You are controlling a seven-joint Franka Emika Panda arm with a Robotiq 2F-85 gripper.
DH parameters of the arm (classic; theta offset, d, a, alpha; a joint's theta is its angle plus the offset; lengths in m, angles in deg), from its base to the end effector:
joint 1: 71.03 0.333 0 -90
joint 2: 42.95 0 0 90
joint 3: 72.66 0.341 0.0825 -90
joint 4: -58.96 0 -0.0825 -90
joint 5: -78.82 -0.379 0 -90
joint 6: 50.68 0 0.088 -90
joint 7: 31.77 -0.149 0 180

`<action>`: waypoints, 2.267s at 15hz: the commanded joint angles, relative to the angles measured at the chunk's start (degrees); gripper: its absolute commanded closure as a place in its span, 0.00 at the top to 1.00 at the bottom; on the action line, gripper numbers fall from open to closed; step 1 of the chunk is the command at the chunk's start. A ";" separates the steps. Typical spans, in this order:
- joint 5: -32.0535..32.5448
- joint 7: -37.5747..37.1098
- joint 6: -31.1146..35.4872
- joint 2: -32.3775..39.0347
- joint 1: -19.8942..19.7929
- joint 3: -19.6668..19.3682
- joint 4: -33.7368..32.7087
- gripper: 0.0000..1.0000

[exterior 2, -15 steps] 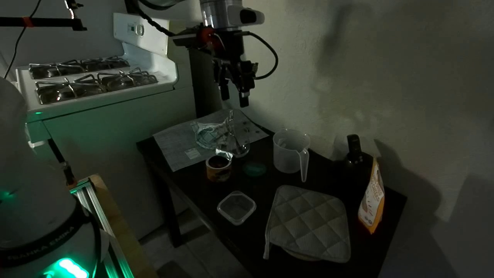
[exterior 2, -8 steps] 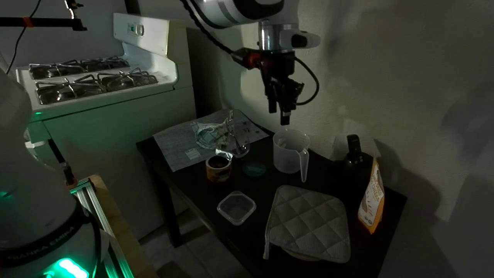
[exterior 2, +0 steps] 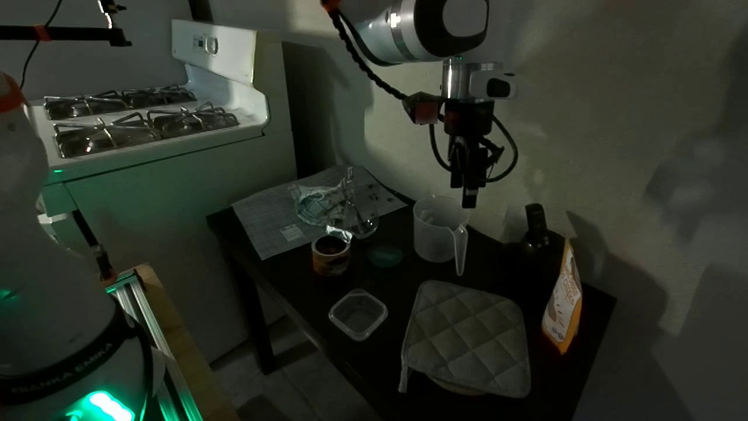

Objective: Pour out the black object from the jar

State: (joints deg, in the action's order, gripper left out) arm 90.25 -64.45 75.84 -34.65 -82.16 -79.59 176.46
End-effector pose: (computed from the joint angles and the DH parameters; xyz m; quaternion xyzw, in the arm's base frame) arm 0.5449 -0.1905 0.3578 0.9238 -0.3723 0.0176 0.0876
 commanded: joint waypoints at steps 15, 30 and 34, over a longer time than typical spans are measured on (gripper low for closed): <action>-4.48 -20.86 -1.00 4.83 2.06 -6.54 -0.62 1.00; -20.87 -35.18 -4.26 15.90 4.81 -5.59 -12.07 1.00; -24.26 -34.87 -2.74 18.81 3.89 -6.36 -14.28 1.00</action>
State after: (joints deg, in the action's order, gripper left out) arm 68.05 -92.91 70.60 -18.45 -77.94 -85.51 164.10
